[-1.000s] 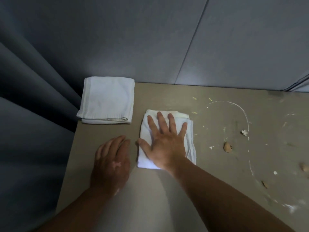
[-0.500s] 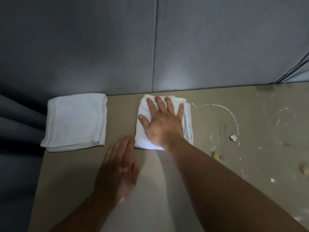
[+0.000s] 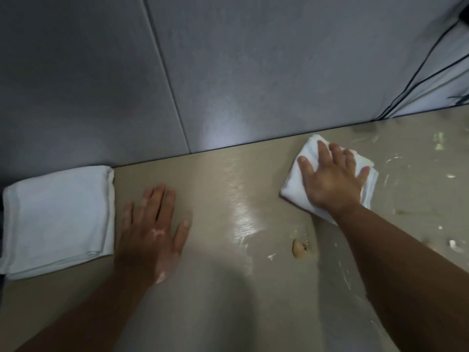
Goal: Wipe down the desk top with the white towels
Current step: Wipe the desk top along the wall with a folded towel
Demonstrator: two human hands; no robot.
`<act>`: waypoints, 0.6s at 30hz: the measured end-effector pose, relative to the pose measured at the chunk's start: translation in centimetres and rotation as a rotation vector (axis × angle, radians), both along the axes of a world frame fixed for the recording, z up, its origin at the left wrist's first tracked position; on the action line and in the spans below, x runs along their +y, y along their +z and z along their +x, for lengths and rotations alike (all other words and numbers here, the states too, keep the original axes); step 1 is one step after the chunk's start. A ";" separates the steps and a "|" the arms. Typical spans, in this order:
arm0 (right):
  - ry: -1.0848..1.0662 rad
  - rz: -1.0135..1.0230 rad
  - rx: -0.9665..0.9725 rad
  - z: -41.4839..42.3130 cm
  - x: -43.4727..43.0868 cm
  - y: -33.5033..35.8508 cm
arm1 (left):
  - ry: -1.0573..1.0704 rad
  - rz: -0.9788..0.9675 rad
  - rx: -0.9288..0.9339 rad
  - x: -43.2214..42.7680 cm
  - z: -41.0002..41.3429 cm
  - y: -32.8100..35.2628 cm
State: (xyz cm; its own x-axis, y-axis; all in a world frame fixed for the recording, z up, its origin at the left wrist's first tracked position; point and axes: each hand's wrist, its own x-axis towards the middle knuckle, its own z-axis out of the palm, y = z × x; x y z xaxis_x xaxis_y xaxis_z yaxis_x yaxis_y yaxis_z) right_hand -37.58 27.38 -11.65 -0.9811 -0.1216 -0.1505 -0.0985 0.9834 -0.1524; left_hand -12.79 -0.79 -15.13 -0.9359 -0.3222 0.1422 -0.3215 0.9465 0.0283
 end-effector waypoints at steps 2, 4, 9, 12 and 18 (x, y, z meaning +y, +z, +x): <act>-0.073 0.002 0.009 -0.7 1.3 0.0 | 0.002 -0.013 0.019 0.1 0.0 0.0; -0.120 0.005 -0.001 -0.8 1.0 0.0 | -0.004 -0.030 0.016 0.1 0.0 0.0; -0.275 0.021 -0.064 -0.1 -2.2 0.0 | 0.025 -0.033 -0.013 0.4 -0.1 0.3; -0.259 0.028 -0.075 1.5 -4.4 0.1 | 0.024 -0.043 -0.009 0.5 -0.1 0.5; 0.043 0.033 -0.071 8.0 -9.2 0.3 | 0.016 -0.034 -0.016 0.5 -0.1 0.7</act>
